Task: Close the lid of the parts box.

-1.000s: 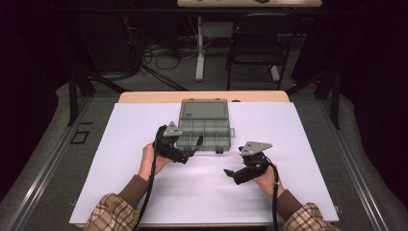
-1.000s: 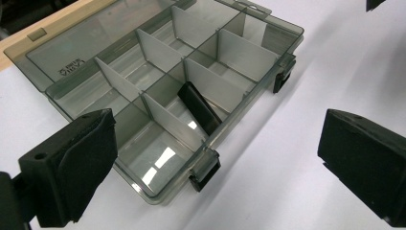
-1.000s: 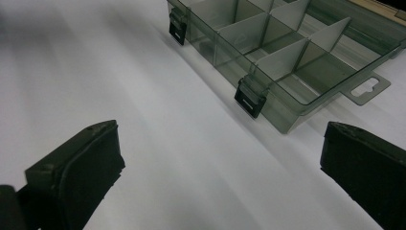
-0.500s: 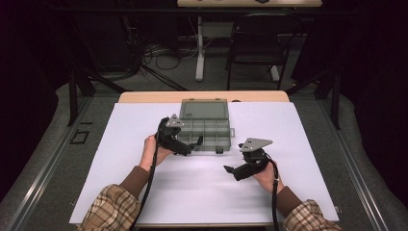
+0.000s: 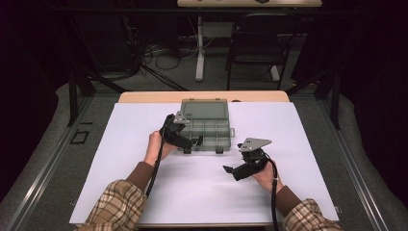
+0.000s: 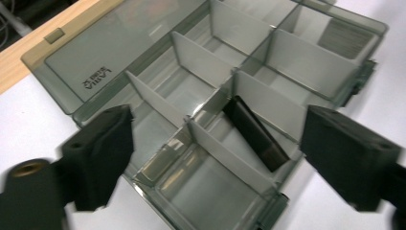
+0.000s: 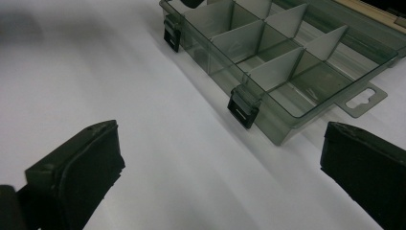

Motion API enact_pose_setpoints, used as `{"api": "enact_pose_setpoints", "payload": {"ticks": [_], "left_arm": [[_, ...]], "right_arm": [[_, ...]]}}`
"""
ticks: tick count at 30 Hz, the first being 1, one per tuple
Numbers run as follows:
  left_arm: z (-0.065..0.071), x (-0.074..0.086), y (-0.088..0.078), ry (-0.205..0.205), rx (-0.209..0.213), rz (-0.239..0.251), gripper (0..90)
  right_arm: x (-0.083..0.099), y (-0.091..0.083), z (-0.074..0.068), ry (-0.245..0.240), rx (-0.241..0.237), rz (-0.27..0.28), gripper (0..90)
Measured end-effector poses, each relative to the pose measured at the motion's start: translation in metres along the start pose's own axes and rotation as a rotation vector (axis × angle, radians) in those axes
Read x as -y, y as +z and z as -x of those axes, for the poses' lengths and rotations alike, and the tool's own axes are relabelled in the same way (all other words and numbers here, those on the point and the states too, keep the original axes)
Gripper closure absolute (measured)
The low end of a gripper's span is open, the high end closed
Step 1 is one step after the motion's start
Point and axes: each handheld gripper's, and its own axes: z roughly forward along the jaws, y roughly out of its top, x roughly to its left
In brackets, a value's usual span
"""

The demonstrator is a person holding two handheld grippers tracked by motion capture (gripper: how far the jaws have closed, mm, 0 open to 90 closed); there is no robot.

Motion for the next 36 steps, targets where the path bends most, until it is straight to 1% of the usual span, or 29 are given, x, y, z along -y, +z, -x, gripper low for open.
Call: {"api": "enact_pose_setpoints", "payload": {"ticks": [1, 2, 3, 4, 5, 8, 9, 11, 14, 17, 20, 21, 23, 26, 29, 30, 33, 36], "left_arm": [[-0.001, 0.000, 0.001, -0.006, -0.004, 0.007, 15.6], [-0.002, 0.000, 0.001, -0.012, -0.006, 0.010, 16.0], [-0.003, 0.001, 0.003, -0.017, -0.014, 0.012, 18.2], [-0.004, 0.001, 0.004, -0.016, -0.014, 0.002, 21.3], [-0.004, 0.001, 0.006, -0.021, -0.021, 0.003, 22.6], [-0.004, 0.000, 0.011, -0.015, -0.028, -0.021, 29.3], [-0.004, 0.000, 0.013, -0.014, -0.036, -0.026, 30.7], [-0.004, 0.000, 0.017, -0.015, -0.043, -0.050, 36.9], [-0.004, 0.000, 0.021, -0.028, -0.060, -0.066, 40.0], [-0.007, 0.001, 0.024, -0.056, -0.050, -0.062, 41.9], [-0.008, 0.001, 0.026, -0.060, -0.052, -0.062, 43.9], [-0.009, 0.001, 0.027, -0.059, -0.048, -0.065, 45.0], [-0.009, 0.001, 0.028, -0.061, -0.043, -0.062, 47.0], [-0.008, 0.001, 0.032, -0.053, -0.033, -0.070, 49.5], [-0.006, 0.000, 0.033, -0.039, -0.046, -0.074, 52.8], [-0.006, -0.001, 0.034, -0.035, -0.051, -0.075, 54.1], [-0.007, 0.000, 0.033, -0.044, -0.043, -0.070, 55.4], [-0.008, 0.001, 0.034, -0.048, -0.041, -0.065, 56.2]], "right_arm": [[0.000, 0.001, 0.000, -0.003, -0.002, -0.001, 0.0], [-0.001, 0.001, -0.001, -0.004, -0.005, -0.003, 0.0], [-0.001, 0.002, -0.001, -0.006, -0.006, -0.002, 0.0], [-0.001, 0.003, -0.001, -0.005, -0.007, -0.001, 0.0], [-0.002, 0.003, 0.000, -0.006, -0.010, -0.003, 0.0], [-0.002, 0.005, 0.000, -0.005, -0.013, -0.002, 0.0], [-0.002, 0.006, 0.000, -0.004, -0.014, -0.006, 0.0], [-0.001, 0.006, 0.001, -0.003, -0.015, -0.005, 0.0], [-0.001, 0.006, 0.002, -0.001, -0.006, -0.007, 0.0], [-0.002, 0.007, 0.003, 0.000, 0.002, -0.006, 0.0], [-0.003, 0.009, 0.005, -0.005, 0.006, -0.013, 0.0], [-0.003, 0.009, 0.005, 0.002, 0.006, -0.015, 0.0], [-0.005, 0.009, 0.008, 0.000, 0.015, -0.015, 0.0], [-0.007, 0.008, 0.015, 0.014, 0.029, -0.009, 0.1], [-0.009, 0.008, 0.022, 0.017, 0.052, -0.006, 1.0], [-0.011, 0.008, 0.025, 0.020, 0.054, -0.006, 2.2], [-0.015, 0.007, 0.034, 0.027, 0.070, 0.008, 5.9], [-0.020, 0.010, 0.044, 0.032, 0.092, 0.000, 13.0]]}}
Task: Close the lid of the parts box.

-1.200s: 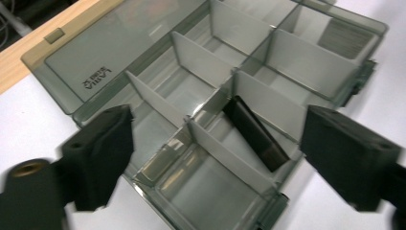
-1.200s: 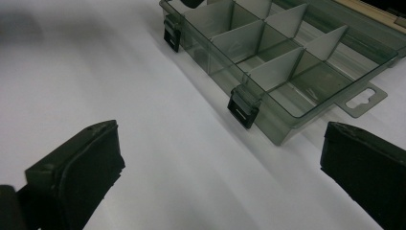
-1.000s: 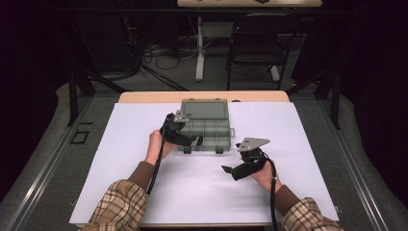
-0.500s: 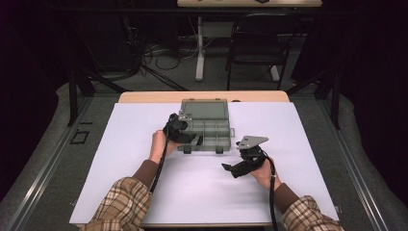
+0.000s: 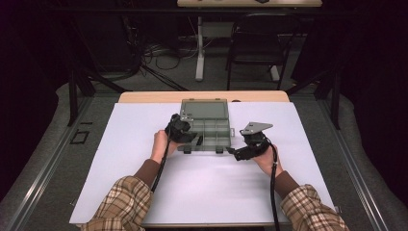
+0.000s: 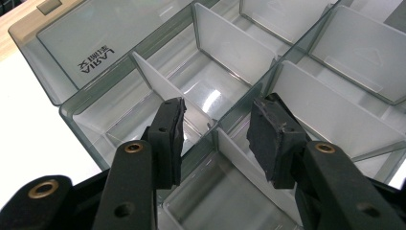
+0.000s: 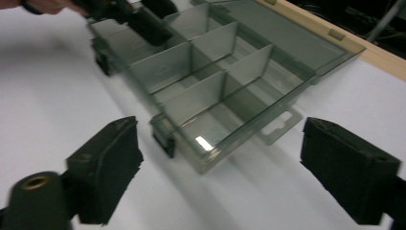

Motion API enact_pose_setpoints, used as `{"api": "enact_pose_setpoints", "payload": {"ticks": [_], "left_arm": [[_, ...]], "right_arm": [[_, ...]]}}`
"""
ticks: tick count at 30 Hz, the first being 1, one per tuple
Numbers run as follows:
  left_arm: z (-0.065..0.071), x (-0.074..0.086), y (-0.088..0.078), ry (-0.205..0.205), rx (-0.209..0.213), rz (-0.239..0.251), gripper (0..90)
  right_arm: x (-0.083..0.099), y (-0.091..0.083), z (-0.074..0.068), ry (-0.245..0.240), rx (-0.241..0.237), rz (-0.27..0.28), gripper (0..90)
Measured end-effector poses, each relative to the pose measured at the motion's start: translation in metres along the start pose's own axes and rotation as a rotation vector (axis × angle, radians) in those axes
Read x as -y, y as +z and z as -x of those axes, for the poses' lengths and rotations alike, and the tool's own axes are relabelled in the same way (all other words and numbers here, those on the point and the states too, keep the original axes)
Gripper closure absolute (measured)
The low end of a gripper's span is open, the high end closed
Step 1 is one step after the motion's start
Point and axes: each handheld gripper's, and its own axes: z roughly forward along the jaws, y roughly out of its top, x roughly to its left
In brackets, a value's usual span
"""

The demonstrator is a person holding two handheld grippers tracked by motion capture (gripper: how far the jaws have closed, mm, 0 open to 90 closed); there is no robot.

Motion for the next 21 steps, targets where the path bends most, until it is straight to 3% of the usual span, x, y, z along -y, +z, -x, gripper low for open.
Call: {"api": "enact_pose_setpoints", "payload": {"ticks": [2, 4, 7, 13, 16, 21], "left_arm": [[0.000, 0.000, 0.001, -0.004, 0.000, 0.004, 56.5], [-0.001, 0.001, 0.001, -0.004, 0.002, 0.004, 56.7], [-0.001, 0.001, 0.001, -0.004, 0.000, 0.005, 57.0], [-0.001, 0.001, 0.001, -0.008, 0.006, 0.009, 57.3], [-0.001, 0.001, 0.001, -0.010, 0.005, 0.010, 57.2], [-0.001, 0.001, 0.001, -0.013, 0.004, 0.011, 57.3]], "right_arm": [[-0.003, 0.005, 0.007, 0.006, 0.027, -0.007, 20.4], [-0.007, 0.012, 0.014, 0.017, 0.068, -0.015, 37.6], [-0.012, 0.022, 0.026, 0.038, 0.115, -0.039, 52.2], [-0.023, 0.041, 0.051, 0.078, 0.129, -0.073, 81.3], [-0.027, 0.051, 0.060, 0.092, 0.145, -0.095, 89.1], [-0.034, 0.069, 0.072, 0.099, 0.176, -0.139, 90.0]]}}
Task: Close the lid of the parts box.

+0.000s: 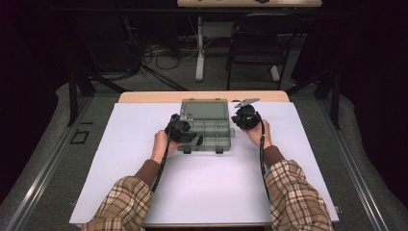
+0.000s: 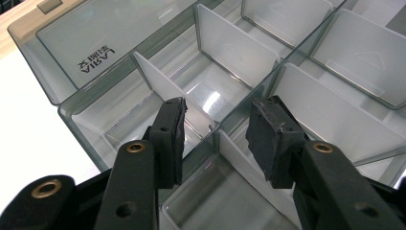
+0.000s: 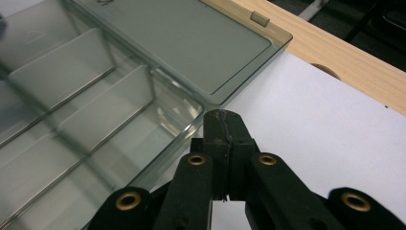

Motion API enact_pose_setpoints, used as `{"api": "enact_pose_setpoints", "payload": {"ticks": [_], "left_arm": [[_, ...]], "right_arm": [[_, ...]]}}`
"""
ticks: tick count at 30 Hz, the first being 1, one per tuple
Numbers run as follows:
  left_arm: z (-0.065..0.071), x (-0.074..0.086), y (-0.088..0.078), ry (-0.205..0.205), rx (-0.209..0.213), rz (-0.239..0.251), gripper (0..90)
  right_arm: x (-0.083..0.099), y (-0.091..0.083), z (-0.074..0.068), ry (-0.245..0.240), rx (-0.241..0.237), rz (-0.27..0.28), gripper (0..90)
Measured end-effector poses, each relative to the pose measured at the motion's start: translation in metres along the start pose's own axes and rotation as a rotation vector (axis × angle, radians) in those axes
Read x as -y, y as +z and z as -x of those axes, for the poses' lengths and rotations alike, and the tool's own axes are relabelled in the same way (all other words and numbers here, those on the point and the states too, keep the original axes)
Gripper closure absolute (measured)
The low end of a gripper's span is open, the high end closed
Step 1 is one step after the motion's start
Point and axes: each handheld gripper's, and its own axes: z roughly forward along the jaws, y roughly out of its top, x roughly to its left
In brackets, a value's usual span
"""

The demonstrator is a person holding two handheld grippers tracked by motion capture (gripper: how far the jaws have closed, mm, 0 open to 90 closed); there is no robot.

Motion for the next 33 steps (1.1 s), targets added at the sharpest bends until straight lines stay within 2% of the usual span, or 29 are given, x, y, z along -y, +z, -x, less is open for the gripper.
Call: {"api": "enact_pose_setpoints", "payload": {"ticks": [12, 15, 20, 33], "left_arm": [[-0.001, 0.001, 0.001, -0.008, 0.012, 0.011, 57.3], [-0.002, 0.001, 0.001, -0.008, 0.014, 0.010, 57.3], [-0.002, 0.001, 0.001, -0.006, 0.014, 0.010, 57.3], [-0.006, 0.000, 0.001, 0.010, 0.046, 0.004, 58.3]], "right_arm": [[-0.011, 0.031, 0.009, 0.021, 0.049, -0.069, 90.0], [-0.011, 0.038, 0.011, 0.034, 0.043, -0.090, 90.0], [-0.008, 0.047, 0.011, 0.025, 0.040, -0.121, 90.0], [-0.006, 0.054, 0.019, 0.069, -0.001, -0.107, 90.0]]}}
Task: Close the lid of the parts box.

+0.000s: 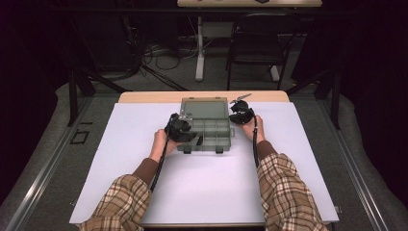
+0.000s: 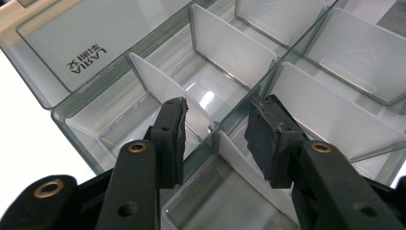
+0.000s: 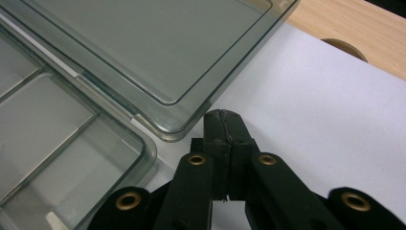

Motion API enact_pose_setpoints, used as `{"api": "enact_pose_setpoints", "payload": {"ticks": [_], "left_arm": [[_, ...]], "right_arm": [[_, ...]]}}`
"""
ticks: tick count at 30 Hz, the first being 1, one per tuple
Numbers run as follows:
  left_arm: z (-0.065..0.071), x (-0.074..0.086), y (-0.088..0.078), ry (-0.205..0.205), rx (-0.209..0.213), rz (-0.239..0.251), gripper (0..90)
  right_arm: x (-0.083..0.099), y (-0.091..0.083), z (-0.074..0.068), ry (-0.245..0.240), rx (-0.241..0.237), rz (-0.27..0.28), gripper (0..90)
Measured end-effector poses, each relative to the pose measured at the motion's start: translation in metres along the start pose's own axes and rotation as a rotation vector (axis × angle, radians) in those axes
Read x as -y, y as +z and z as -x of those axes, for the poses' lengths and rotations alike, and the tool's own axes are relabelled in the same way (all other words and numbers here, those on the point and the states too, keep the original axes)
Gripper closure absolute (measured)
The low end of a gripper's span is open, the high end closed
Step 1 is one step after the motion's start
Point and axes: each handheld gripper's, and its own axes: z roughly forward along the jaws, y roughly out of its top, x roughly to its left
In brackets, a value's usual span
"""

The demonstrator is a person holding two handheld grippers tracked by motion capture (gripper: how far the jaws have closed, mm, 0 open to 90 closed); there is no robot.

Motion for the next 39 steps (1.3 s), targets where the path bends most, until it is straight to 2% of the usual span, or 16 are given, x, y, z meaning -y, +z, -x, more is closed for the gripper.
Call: {"api": "enact_pose_setpoints", "payload": {"ticks": [4, 9, 21, 29, 36, 39], "left_arm": [[-0.001, -0.001, 0.000, 0.005, 0.007, -0.008, 58.4], [-0.001, -0.001, 0.000, 0.002, 0.007, -0.008, 58.4], [0.000, -0.001, 0.000, 0.003, 0.000, -0.012, 58.3], [0.001, -0.002, 0.000, 0.005, -0.006, -0.015, 58.2], [0.001, -0.002, 0.001, 0.003, -0.010, -0.018, 58.3], [0.001, -0.002, 0.001, 0.000, -0.013, -0.018, 58.3]], "right_arm": [[-0.001, 0.001, 0.002, 0.010, -0.005, 0.004, 90.0], [-0.005, 0.004, 0.001, 0.017, 0.014, 0.008, 90.0], [-0.008, 0.008, 0.003, 0.060, 0.041, 0.067, 90.0], [-0.009, 0.007, 0.002, 0.044, 0.051, 0.079, 90.0], [-0.013, -0.002, 0.001, 0.028, 0.071, 0.140, 90.0], [-0.014, -0.002, 0.001, 0.022, 0.078, 0.149, 90.0]]}}
